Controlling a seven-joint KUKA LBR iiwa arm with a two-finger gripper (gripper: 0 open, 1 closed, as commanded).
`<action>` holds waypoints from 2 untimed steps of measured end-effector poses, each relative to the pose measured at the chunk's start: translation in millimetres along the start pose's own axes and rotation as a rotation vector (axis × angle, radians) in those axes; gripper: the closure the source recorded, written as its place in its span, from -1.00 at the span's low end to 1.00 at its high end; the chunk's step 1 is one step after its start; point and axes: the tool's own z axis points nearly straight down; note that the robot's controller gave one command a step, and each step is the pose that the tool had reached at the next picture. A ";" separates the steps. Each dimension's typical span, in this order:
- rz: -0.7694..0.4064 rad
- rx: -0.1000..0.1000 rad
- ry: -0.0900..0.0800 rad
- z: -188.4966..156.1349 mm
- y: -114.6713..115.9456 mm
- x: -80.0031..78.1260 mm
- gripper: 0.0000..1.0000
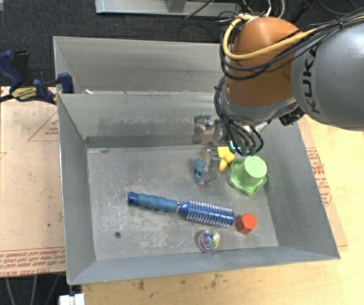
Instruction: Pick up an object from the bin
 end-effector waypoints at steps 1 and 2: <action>-0.154 0.000 0.004 146.1 11.1 52.2 -1.00; -0.152 0.000 -0.004 142.7 10.6 49.8 1.00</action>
Offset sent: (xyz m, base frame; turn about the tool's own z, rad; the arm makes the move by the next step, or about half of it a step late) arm -0.0503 0.0104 -0.1413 -0.1543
